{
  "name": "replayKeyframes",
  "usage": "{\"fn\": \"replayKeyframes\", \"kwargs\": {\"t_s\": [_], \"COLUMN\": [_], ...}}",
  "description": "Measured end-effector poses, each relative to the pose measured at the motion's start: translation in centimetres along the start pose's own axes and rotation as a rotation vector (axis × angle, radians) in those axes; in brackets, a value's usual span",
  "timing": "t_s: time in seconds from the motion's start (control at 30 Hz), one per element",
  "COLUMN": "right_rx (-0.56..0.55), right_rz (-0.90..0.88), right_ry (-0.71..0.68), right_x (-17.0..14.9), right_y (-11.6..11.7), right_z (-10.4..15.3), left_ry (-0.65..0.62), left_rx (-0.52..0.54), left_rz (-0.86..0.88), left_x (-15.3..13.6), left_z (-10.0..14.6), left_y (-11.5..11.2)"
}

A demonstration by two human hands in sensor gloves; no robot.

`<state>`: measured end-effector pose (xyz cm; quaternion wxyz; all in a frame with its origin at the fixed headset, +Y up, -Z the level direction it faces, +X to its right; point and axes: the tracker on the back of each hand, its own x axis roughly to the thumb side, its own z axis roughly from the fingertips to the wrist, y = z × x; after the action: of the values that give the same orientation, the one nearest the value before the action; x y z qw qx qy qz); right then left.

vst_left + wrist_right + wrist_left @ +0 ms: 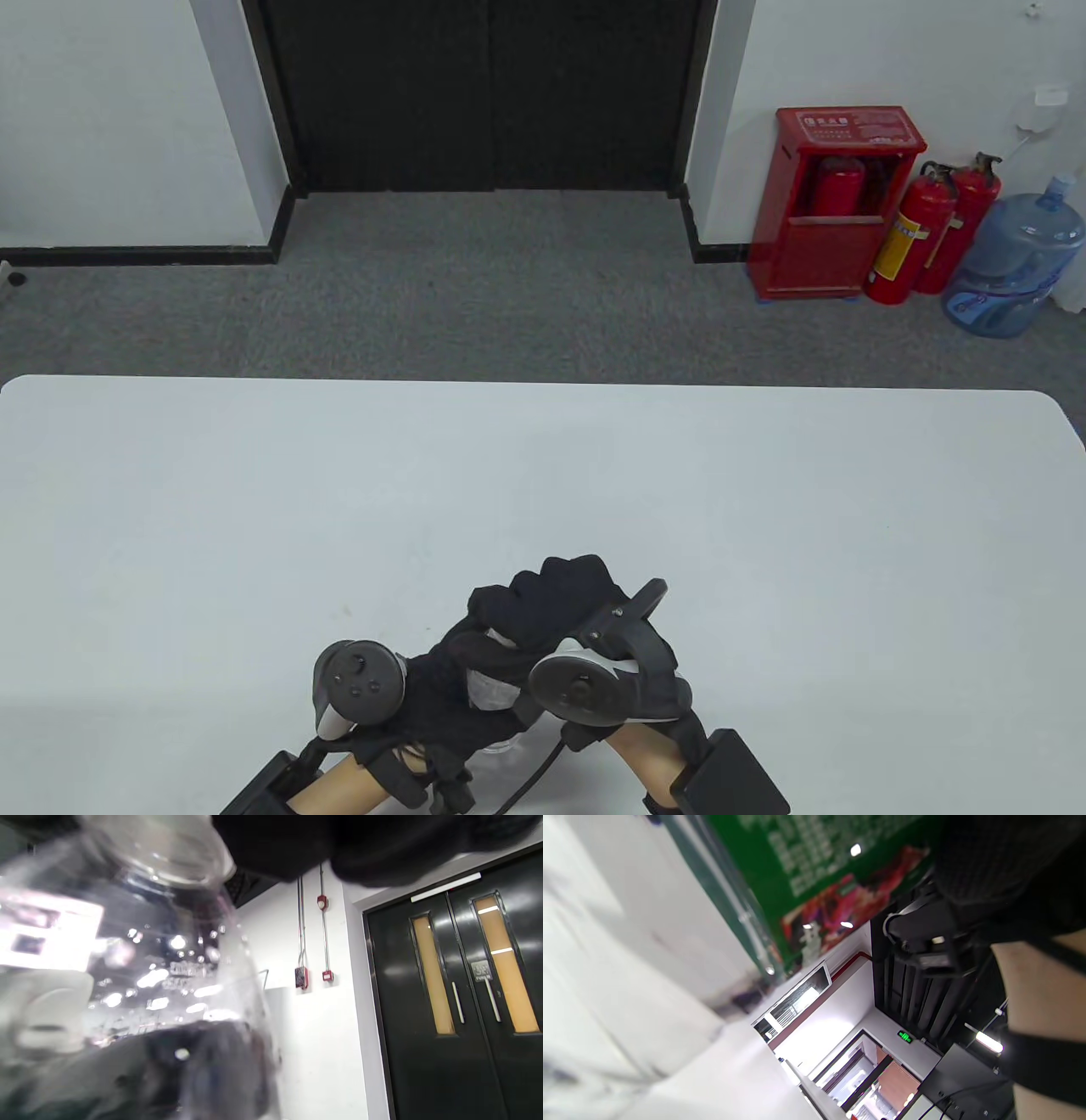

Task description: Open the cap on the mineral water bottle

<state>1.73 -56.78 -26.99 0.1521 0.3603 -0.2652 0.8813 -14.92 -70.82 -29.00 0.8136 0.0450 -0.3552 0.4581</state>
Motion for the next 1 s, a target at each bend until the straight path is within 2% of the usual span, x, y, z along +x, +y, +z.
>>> {"fn": "replayKeyframes", "kwargs": {"t_s": [0.1,0.2,0.37,0.5,0.6,0.73,0.87,1.0], "right_rx": [0.077,0.128,0.243,0.211,0.151,0.175,0.203,0.375], "right_rz": [-0.037,-0.109,-0.283,-0.222,-0.113,-0.110,-0.198,-0.252], "right_ry": [-0.112,-0.144,-0.083,-0.045,-0.050,-0.075,-0.118,-0.056], "right_x": [0.1,-0.3,-1.6,-2.4,-1.9,-1.1,-0.9,-1.0], "right_y": [0.0,0.0,0.5,1.1,1.0,0.8,0.7,0.4], "right_z": [-0.1,0.1,0.2,0.3,0.2,0.1,0.3,0.3], "left_ry": [-0.009,0.000,0.026,0.039,0.042,0.028,0.004,0.014], "left_rx": [-0.035,-0.071,-0.086,-0.071,-0.052,-0.047,-0.037,-0.013], "left_rz": [0.025,0.082,0.157,0.132,0.109,0.092,0.070,0.008], "left_x": [0.1,-0.1,-1.4,-1.7,-1.3,-0.9,-0.8,-0.9], "left_z": [-0.1,-0.3,-0.1,0.0,0.0,0.1,0.1,0.2], "left_y": [-0.5,-0.9,-0.7,-0.8,-0.9,-1.1,-0.5,-0.2]}}
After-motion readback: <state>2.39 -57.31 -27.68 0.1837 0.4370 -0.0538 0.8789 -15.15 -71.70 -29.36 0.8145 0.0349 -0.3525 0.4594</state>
